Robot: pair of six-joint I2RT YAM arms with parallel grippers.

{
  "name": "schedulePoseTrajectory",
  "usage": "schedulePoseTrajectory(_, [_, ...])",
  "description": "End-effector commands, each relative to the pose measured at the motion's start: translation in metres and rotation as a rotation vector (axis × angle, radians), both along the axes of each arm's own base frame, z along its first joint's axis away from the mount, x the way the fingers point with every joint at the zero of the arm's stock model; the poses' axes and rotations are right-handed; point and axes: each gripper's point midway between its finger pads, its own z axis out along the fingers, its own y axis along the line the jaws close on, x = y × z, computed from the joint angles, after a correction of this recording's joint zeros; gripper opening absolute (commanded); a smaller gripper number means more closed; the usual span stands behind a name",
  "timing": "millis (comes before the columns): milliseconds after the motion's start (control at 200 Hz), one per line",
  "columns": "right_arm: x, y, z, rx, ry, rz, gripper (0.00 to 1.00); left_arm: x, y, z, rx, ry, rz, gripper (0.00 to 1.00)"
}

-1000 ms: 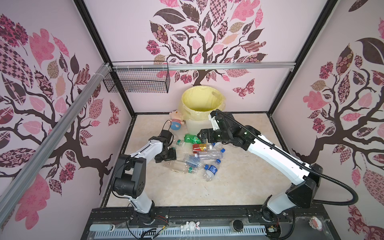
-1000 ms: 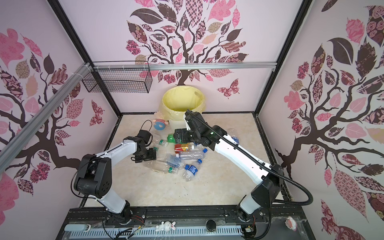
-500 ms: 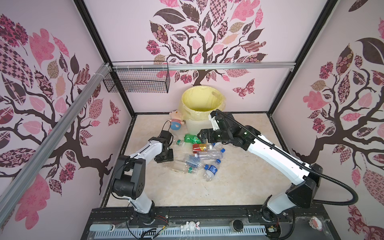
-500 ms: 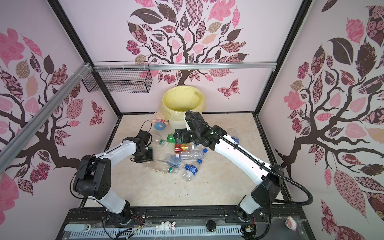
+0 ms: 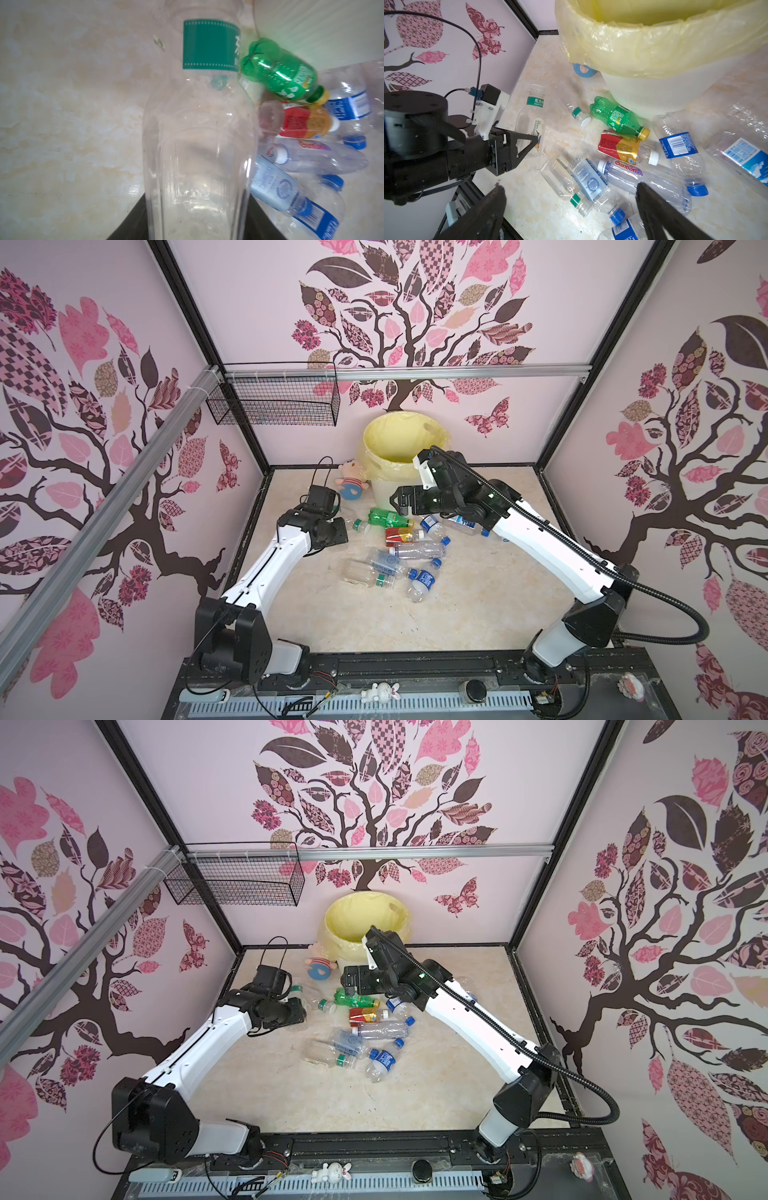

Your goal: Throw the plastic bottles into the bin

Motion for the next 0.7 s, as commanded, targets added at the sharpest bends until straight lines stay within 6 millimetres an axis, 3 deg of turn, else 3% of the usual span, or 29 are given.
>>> schedulePoseTrajectory(0, [0.001, 0.004, 0.013, 0.026, 0.024, 0.016, 1.00, 0.007, -0.028, 0.045, -0.072, -0.159, -0.066, 0.49])
schedulePoseTrajectory(370, [0.034, -0.007, 0.048, 0.160, 0.052, 0.017, 0.98, -0.003, -0.076, 0.139, -0.274, -0.400, -0.177, 0.49])
schedulePoseTrajectory(495, [0.036, 0.003, 0.057, 0.167, 0.054, 0.060, 0.97, -0.008, -0.102, 0.158, -0.277, -0.412, -0.260, 0.49])
schedulePoseTrajectory(560, [0.037, 0.007, 0.050, 0.165, 0.073, 0.072, 0.95, -0.012, -0.117, 0.165, -0.268, -0.422, -0.303, 0.49])
schedulePoseTrajectory(575, [0.037, 0.008, 0.060, 0.180, 0.053, 0.075, 0.94, -0.013, -0.121, 0.167, -0.265, -0.427, -0.313, 0.49])
schedulePoseTrajectory(695, [0.037, 0.009, 0.062, 0.191, 0.056, 0.079, 0.90, -0.020, -0.138, 0.177, -0.237, -0.444, -0.365, 0.49])
